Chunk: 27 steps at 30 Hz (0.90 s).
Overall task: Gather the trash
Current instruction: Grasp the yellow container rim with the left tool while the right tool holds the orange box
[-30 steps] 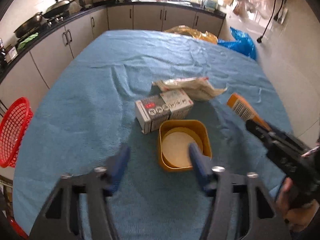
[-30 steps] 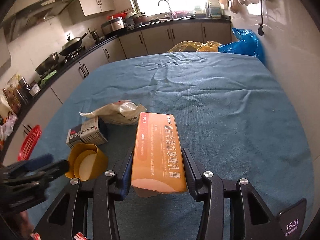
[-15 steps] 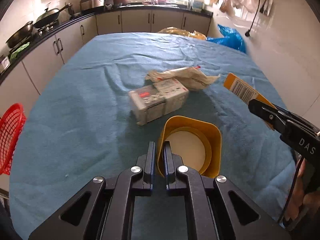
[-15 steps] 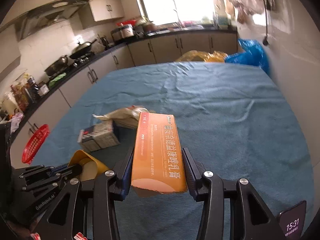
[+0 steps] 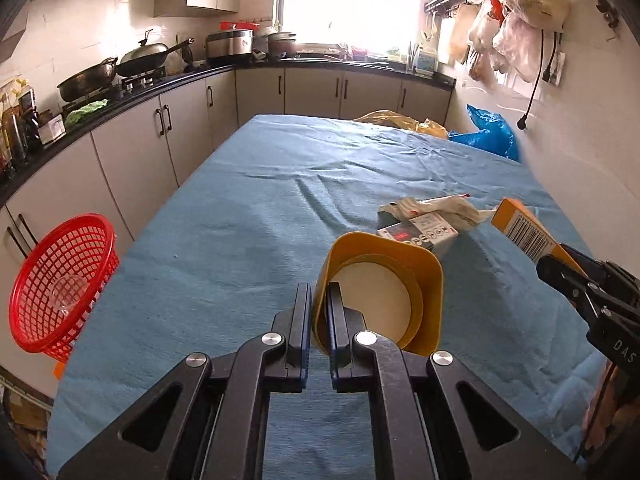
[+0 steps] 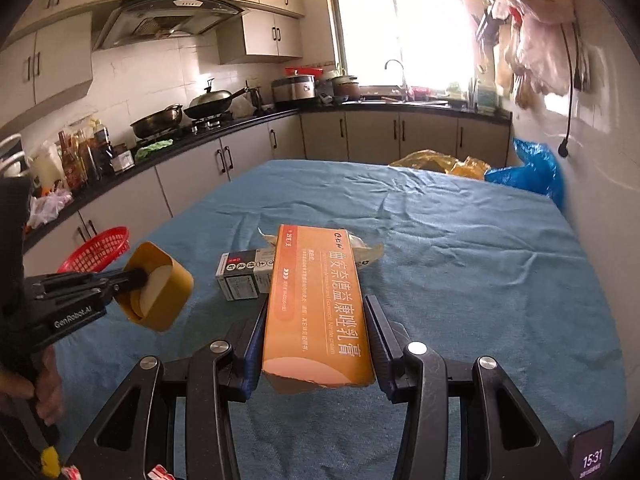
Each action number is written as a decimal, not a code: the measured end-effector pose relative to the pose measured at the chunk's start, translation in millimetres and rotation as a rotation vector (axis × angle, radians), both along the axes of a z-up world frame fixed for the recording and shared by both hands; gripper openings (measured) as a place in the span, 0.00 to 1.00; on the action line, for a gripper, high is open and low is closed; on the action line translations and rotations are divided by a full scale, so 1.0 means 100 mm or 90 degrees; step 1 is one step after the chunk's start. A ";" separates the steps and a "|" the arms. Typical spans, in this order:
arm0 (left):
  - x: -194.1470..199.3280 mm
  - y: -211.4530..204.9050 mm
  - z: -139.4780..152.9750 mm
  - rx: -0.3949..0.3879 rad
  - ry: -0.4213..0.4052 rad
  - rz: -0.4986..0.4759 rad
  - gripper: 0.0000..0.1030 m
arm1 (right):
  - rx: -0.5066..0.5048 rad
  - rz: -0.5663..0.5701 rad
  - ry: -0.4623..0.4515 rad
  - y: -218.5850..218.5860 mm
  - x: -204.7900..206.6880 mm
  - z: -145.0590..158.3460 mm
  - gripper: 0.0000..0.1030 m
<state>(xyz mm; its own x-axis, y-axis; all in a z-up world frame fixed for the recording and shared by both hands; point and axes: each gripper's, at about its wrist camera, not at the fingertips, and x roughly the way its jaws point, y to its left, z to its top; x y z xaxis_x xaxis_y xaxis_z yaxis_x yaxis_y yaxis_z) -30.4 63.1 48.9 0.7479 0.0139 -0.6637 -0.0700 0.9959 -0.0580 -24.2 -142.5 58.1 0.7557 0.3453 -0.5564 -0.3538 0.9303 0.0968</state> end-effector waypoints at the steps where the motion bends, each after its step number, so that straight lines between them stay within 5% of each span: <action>1: 0.00 0.02 0.00 -0.002 -0.001 0.001 0.07 | 0.003 -0.007 0.008 0.01 0.01 0.00 0.48; 27: -0.23 0.38 -0.02 0.016 -0.030 0.003 0.07 | 0.020 0.005 0.055 0.69 -0.26 0.00 0.48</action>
